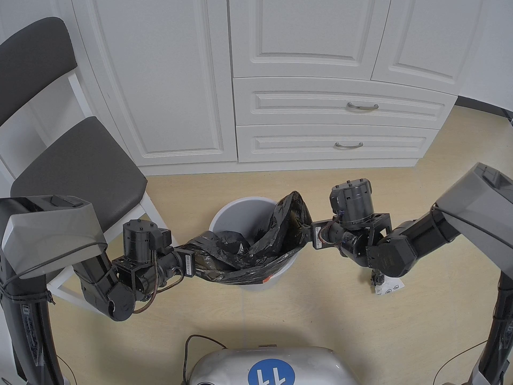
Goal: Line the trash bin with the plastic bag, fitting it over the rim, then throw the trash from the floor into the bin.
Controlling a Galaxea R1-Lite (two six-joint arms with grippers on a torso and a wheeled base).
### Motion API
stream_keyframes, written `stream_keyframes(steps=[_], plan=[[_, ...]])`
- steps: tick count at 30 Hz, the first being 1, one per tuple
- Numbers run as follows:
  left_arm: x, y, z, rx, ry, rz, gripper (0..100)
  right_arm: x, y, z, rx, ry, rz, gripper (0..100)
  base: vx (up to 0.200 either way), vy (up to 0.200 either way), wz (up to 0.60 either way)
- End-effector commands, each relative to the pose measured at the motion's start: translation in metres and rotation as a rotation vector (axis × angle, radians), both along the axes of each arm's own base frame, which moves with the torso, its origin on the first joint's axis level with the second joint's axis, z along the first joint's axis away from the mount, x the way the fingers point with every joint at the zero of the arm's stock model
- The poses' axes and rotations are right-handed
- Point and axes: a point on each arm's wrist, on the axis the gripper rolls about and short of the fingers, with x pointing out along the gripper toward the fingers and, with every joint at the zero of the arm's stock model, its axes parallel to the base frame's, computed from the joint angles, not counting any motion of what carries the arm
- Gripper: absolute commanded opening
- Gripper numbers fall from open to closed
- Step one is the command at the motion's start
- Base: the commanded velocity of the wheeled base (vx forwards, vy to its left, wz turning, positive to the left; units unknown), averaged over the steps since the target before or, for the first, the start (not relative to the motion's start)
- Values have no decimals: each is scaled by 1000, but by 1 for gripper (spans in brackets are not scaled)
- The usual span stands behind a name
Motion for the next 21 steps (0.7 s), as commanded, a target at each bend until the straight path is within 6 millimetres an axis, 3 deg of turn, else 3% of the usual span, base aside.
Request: stream_keyframes(steps=[1,3,4,7,12,16,21], plan=[[1,0,1,-3,-7,2,0,28,-3,-35,-21,41,-39,100,0,0,0],[1,0,1,-5,-7,1,0,43,3,-53,10,53,-53,100,0,0,0],[1,0,1,-5,-7,1,0,44,3,-55,20,57,-57,0,0,0,0],[2,0,1,-8,-10,3,0,43,4,-53,45,57,-58,0,0,0,0],[3,1,2,-12,-17,7,0,32,-3,-33,74,43,-66,0,0,0,0],[3,4,4,-13,-22,15,0,5,-11,-17,66,55,-53,0,0,0,0],[3,6,6,-10,-24,18,0,-28,-12,-31,13,129,-26,0,0,0,0]])
